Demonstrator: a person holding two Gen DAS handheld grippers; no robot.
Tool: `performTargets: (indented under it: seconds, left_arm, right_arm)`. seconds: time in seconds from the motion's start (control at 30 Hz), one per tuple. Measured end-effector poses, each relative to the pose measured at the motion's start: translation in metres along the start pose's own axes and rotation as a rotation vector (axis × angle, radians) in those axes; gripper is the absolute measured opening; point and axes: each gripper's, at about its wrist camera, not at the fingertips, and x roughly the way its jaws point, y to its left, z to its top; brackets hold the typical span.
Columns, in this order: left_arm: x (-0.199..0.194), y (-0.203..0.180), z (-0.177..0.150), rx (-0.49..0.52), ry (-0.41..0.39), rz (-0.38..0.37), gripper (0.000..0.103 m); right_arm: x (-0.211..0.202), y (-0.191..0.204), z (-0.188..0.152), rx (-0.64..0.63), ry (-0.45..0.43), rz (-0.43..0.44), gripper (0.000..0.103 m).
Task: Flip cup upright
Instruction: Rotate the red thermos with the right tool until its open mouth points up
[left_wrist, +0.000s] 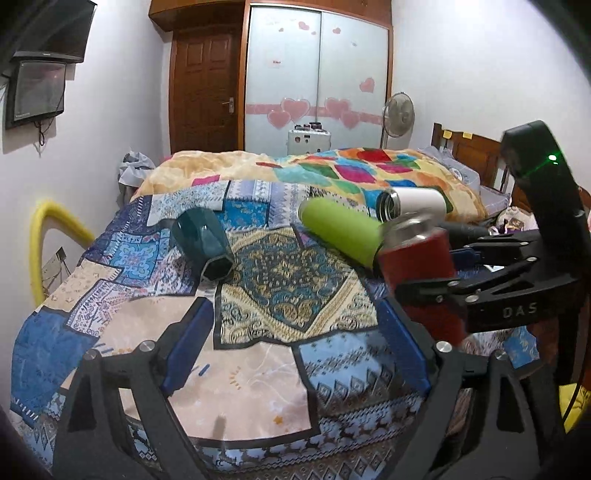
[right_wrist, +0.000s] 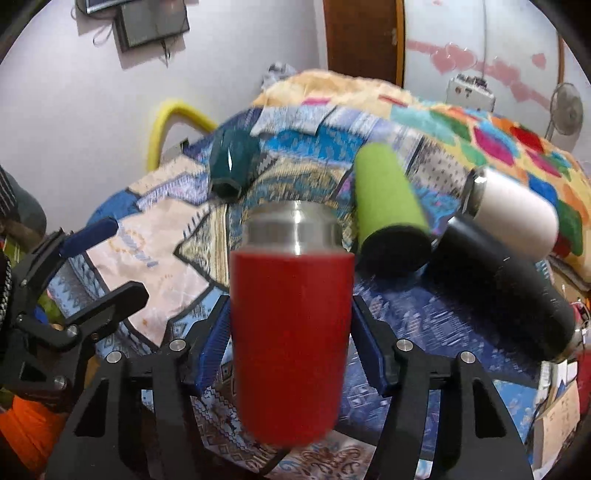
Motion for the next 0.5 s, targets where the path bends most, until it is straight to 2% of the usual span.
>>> performTargets:
  seconds: [0.3, 0.5]
  left_arm:
    - [-0.011, -0.006, 0.019, -0.027, -0.051, 0.016, 0.099]
    - [-0.009, -0.009, 0.024, -0.037, -0.056, 0.008, 0.1]
  right_arm:
    - [-0.019, -0.012, 0.014, 0.032, -0.124, 0.002, 0.059]
    - [-0.011, -0.018, 0.013, 0.038, -0.13, 0.006, 0.059]
